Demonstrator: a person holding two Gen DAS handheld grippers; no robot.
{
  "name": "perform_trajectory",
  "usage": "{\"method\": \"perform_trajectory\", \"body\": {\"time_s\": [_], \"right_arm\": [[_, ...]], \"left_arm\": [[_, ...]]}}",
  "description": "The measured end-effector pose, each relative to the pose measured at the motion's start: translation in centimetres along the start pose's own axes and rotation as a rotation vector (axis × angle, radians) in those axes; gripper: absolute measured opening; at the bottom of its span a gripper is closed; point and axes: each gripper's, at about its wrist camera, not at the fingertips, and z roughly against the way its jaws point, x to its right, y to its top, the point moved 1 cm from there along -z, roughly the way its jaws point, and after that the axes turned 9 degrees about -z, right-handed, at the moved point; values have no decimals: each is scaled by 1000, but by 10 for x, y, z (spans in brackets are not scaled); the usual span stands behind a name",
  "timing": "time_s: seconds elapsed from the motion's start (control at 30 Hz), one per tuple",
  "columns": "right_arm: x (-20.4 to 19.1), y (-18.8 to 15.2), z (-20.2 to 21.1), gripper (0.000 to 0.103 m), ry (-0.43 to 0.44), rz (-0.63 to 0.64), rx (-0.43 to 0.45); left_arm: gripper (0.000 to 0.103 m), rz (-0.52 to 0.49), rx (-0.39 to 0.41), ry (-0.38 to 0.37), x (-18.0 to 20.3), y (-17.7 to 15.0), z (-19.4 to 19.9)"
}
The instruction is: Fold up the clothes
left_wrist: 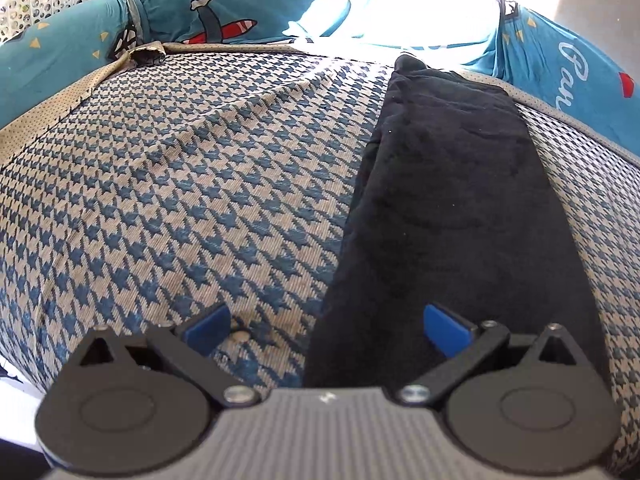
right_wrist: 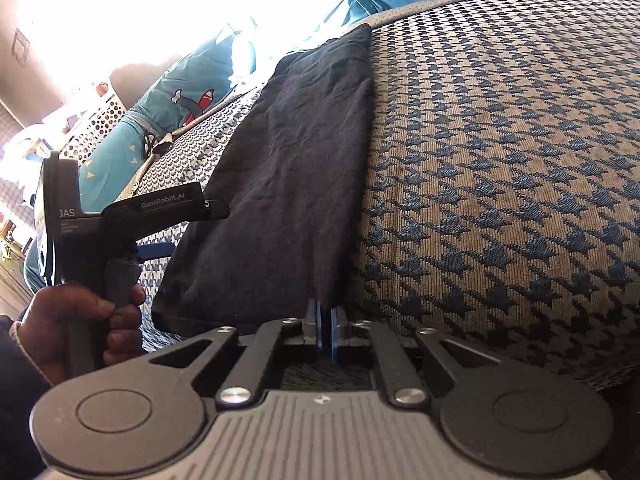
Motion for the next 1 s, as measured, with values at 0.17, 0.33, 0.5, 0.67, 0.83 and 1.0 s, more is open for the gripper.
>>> {"method": "perform_trajectory", "body": {"time_s": [0.17,0.33,0.5,0.67,0.83,1.0], "right_arm": [[-1,-4,-8,5,-57,39,-54],[-8,-4,-6,7,-76,110,-90],[-16,-7,1,7,-87,188,-103],[-25,9,13,10,-61,251,-78],[-28,44,15,16,-25,289,-60],[-28,83,-2,17,3,288,-38]], "left_arm": [[103,42,-13,50,-11,-1,-2],[103,96,-13,94,-20,-2,-1],[103,93,-10,128,-18,0,2],[103,125,63,142,-17,6,18],[103,124,81,119,-9,15,21],[103,56,77,44,12,29,15]]}}
